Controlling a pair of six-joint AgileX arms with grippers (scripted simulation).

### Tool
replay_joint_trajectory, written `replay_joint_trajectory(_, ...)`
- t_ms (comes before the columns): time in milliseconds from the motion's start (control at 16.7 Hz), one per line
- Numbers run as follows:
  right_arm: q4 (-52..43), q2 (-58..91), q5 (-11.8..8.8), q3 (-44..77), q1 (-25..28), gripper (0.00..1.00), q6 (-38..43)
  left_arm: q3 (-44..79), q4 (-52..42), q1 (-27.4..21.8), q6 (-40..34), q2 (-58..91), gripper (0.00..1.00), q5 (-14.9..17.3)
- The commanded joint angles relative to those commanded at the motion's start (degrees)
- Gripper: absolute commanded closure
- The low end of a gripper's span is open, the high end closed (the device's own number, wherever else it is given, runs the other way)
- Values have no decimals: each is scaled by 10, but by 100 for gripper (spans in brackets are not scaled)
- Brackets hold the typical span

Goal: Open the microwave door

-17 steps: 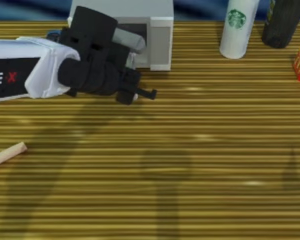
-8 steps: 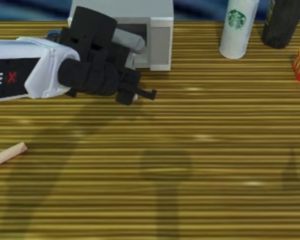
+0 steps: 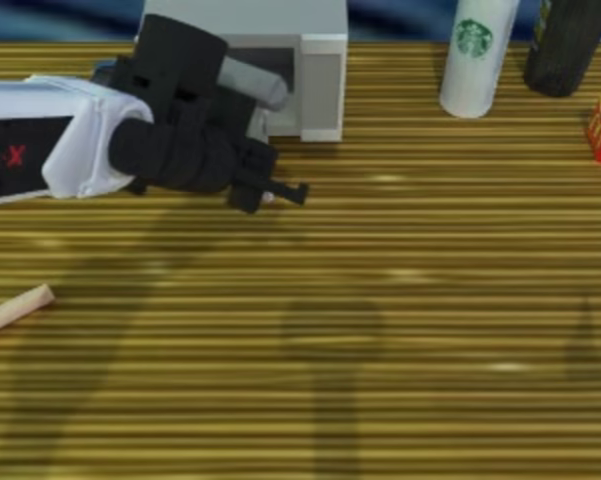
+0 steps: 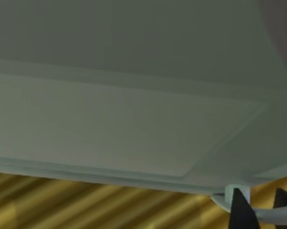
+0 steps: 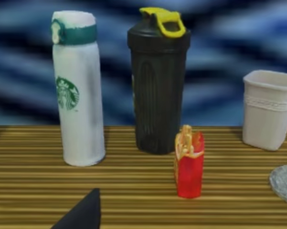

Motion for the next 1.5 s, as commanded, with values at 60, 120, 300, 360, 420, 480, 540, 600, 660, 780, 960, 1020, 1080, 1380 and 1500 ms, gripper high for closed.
replay_joint_trajectory(60,0,0,0,0,0,0,0,-2,1,3,6,-3,100,5)
replay_joint_trajectory(120,0,0,0,0,0,0,0,-5,1,6,14,-6,100,10)
replay_joint_trajectory(300,0,0,0,0,0,0,0,-12,1,12,26,-10,100,19)
replay_joint_trajectory(360,0,0,0,0,0,0,0,-12,1,12,26,-10,100,19)
replay_joint_trajectory(420,0,0,0,0,0,0,0,-12,1,12,26,-10,100,19)
replay_joint_trajectory(480,0,0,0,0,0,0,0,-12,1,12,26,-10,100,19)
replay_joint_trajectory(540,0,0,0,0,0,0,0,-12,1,12,26,-10,100,19)
replay_joint_trajectory(600,0,0,0,0,0,0,0,-12,1,12,26,-10,100,19)
replay_joint_trajectory(660,0,0,0,0,0,0,0,-12,1,12,26,-10,100,19)
replay_joint_trajectory(780,0,0,0,0,0,0,0,-12,1,12,26,-10,100,19)
replay_joint_trajectory(960,0,0,0,0,0,0,0,-12,1,12,26,-10,100,19)
replay_joint_trajectory(1020,0,0,0,0,0,0,0,-12,1,12,26,-10,100,19)
replay_joint_trajectory(1080,0,0,0,0,0,0,0,-12,1,12,26,-10,100,19)
replay_joint_trajectory(1380,0,0,0,0,0,0,0,-12,1,12,26,-10,100,19)
replay_joint_trajectory(1500,0,0,0,0,0,0,0,-12,1,12,26,-10,100,19)
